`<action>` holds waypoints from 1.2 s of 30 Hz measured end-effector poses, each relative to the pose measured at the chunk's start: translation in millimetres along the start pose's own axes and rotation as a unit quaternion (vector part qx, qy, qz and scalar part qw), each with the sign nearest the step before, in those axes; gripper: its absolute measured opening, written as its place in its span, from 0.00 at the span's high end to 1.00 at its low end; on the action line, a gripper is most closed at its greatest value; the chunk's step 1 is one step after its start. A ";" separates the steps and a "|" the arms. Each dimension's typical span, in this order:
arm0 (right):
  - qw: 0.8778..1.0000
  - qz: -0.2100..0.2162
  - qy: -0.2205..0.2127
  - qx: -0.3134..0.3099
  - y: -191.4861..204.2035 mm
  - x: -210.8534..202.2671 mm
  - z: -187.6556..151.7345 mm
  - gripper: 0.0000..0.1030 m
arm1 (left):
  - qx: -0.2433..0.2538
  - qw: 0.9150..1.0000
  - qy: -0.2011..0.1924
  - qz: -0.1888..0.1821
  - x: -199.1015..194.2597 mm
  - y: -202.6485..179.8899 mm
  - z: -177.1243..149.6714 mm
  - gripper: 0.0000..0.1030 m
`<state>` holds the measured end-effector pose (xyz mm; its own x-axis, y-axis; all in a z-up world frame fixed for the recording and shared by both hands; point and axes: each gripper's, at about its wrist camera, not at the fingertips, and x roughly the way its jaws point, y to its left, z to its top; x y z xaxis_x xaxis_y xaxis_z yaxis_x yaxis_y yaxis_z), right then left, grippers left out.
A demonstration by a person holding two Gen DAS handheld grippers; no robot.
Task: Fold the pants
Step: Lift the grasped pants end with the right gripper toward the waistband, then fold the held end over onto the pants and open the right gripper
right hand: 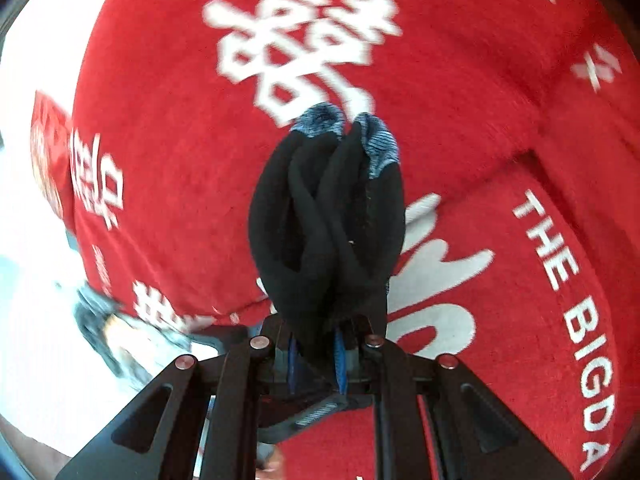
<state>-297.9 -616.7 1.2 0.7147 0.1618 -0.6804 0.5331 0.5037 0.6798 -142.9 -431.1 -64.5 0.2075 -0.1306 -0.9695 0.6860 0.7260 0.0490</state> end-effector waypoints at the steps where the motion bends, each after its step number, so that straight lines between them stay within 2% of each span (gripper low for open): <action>1: 1.000 -0.008 0.003 -0.015 16.5 4.5 -3.5 0.85 | -0.001 1.000 -0.007 0.003 -8.3 17.8 -2.7 0.15; 4: 0.997 -0.034 0.024 -0.060 67.9 29.2 -21.1 0.85 | -0.006 1.000 -0.014 0.020 -25.9 81.3 -9.6 0.15; 6: 0.993 -0.057 0.047 -0.096 101.4 58.1 -39.1 0.83 | -0.021 0.999 -0.014 0.041 -30.6 138.9 -24.9 0.15; 8: 0.983 -0.090 0.077 -0.140 132.2 100.4 -64.2 0.79 | -0.037 0.998 -0.008 0.059 -29.7 170.1 -28.2 0.15; 9: 0.979 -0.098 0.091 -0.155 141.9 122.5 -77.2 0.78 | -0.049 0.997 -0.002 0.067 -20.7 201.6 -33.9 0.15; 12: 0.964 -0.131 0.138 -0.186 157.7 184.3 -117.1 0.78 | -0.090 0.993 0.020 0.076 -16.6 242.2 -46.9 0.15; 14: 0.941 -0.193 0.169 -0.221 164.5 220.5 -144.4 0.74 | -0.111 0.991 0.027 0.070 -8.3 261.2 -56.0 0.15; 15: 0.928 -0.225 0.170 -0.245 169.4 229.9 -153.7 0.72 | -0.122 0.990 0.030 0.061 -11.1 272.7 -63.1 0.15; 16: 0.915 -0.247 0.169 -0.269 176.6 233.4 -162.3 0.67 | -0.127 0.990 0.030 0.053 -12.1 276.6 -65.8 0.15; 17: 0.904 -0.259 0.169 -0.295 187.3 234.1 -169.5 0.57 | -0.130 0.990 0.031 0.040 -10.6 280.7 -67.4 0.15; 19: 0.889 -0.254 0.172 -0.338 210.6 226.6 -182.0 0.43 | -0.129 0.991 0.029 0.014 -7.1 281.3 -67.0 0.15; 20: 0.887 -0.240 0.177 -0.352 219.6 220.8 -187.2 0.41 | -0.127 0.991 0.029 -0.010 -8.2 279.7 -66.0 0.15; 21: 0.889 -0.209 0.188 -0.362 229.1 209.6 -192.3 0.40 | -0.125 0.991 0.031 -0.029 -13.9 274.1 -63.3 0.15; 22: 0.898 -0.184 0.197 -0.348 230.7 200.8 -190.8 0.37 | -0.124 0.990 0.035 -0.062 -15.1 269.3 -60.7 0.15; 23: 0.911 -0.163 0.203 -0.320 228.3 193.6 -186.1 0.35 | -0.126 0.985 0.041 -0.111 -13.9 263.9 -57.2 0.15; 24: 0.940 -0.127 0.206 -0.239 212.2 182.5 -171.5 0.35 | -0.128 0.980 0.047 -0.144 -14.9 258.8 -54.9 0.15; 25: 0.962 -0.100 0.203 -0.156 188.3 171.4 -160.6 0.33 | -0.132 0.971 0.054 -0.190 -11.4 253.5 -51.3 0.15; 26: 0.973 -0.082 0.197 -0.089 170.8 167.7 -153.2 0.31 | -0.136 0.962 0.062 -0.228 -9.9 245.6 -48.3 0.15; 27: 0.981 -0.049 0.186 0.014 138.7 162.3 -144.5 0.31 | -0.138 0.950 0.073 -0.269 -7.3 233.0 -44.1 0.15; 28: 0.980 -0.018 0.171 0.098 112.4 158.7 -141.5 0.31 | -0.139 0.944 0.078 -0.289 -3.0 225.6 -40.7 0.15; 29: 0.971 0.012 0.149 0.186 83.2 156.2 -141.0 0.31 | -0.132 0.937 0.083 -0.311 2.7 213.4 -36.0 0.15; 30: 0.963 0.025 0.136 0.232 66.5 156.5 -140.6 0.31 | -0.126 0.935 0.090 -0.319 8.1 204.2 -32.7 0.15; 33: 0.951 0.034 0.119 0.284 42.1 159.4 -144.4 0.31 | -0.119 0.926 0.121 -0.337 27.5 178.8 -26.4 0.15; 34: 0.947 0.037 0.118 0.296 37.1 162.1 -147.3 0.31 | -0.120 0.926 0.126 -0.335 32.2 172.1 -25.6 0.15; 36: 0.941 0.045 0.112 0.315 31.3 167.1 -151.5 0.31 | -0.113 0.931 0.130 -0.321 37.4 159.4 -24.7 0.15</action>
<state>-230.3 -445.3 -132.6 0.6941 0.3912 -0.6043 0.6879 -0.1132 0.7169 -43.1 -303.6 -98.9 -0.3903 -0.4404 -0.8085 0.4408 0.6816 -0.5841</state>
